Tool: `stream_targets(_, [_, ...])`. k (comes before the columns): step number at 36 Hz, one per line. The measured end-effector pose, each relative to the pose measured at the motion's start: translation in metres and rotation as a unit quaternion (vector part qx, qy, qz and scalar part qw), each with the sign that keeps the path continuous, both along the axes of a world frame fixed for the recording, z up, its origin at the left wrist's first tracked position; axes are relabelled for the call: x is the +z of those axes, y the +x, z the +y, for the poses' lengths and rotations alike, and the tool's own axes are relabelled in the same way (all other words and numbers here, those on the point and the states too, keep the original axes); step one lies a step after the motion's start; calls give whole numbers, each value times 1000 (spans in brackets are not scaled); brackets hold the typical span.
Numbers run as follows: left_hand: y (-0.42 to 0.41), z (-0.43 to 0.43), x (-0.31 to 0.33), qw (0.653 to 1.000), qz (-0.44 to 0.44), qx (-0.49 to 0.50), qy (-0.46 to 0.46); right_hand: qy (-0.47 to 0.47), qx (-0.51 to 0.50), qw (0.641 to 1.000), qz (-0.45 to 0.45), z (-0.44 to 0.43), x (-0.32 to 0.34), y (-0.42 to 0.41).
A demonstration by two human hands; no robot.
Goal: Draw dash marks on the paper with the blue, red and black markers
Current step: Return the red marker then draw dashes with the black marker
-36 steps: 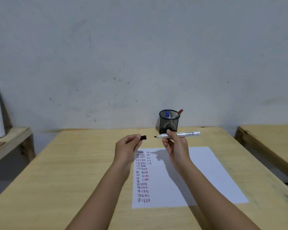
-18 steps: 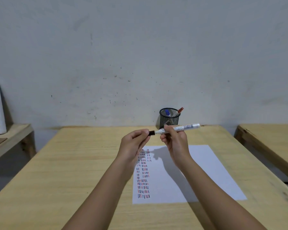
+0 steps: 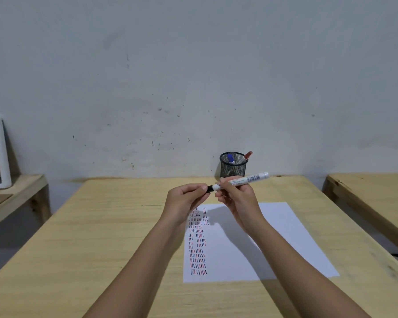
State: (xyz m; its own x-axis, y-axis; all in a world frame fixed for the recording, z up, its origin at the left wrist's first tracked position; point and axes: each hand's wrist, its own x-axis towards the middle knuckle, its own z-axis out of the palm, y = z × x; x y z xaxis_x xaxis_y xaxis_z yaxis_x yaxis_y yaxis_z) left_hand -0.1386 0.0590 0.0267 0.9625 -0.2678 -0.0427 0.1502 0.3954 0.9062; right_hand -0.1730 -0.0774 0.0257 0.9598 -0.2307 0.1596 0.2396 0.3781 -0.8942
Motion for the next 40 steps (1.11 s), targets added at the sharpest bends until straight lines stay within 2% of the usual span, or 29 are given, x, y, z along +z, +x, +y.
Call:
stream_targets(3, [2,6,3,1000,-1,10,4,-24,13,1000,13,-5,4,-3])
stream_targets(8, [11,20,10,1000,-5,24,2,42,-22,999,15,-23,8,-4])
stream_targets(10, [15,25,13,999,-15,31,3,20,-16,1000,12,-34,10,-7])
stream_targets(14, [22,29,26,998,-50,42,14,-116,19,993,9,-49,12,-9])
stream_targets(18, [26,19,45,992,-108,39,61,-307,40,950,37,-55,18,-8])
stream_targets(25, [38,-13,70,957,-228,22,179,-450,34,892,24,-50,20,6])
stream_targets(33, [58,-55,88,893,-355,-15,277,-443,-2,897,17,-61,30,33])
stream_targets(40, [103,-63,57,890,-327,41,316,-385,-137,912,-39,-96,66,66])
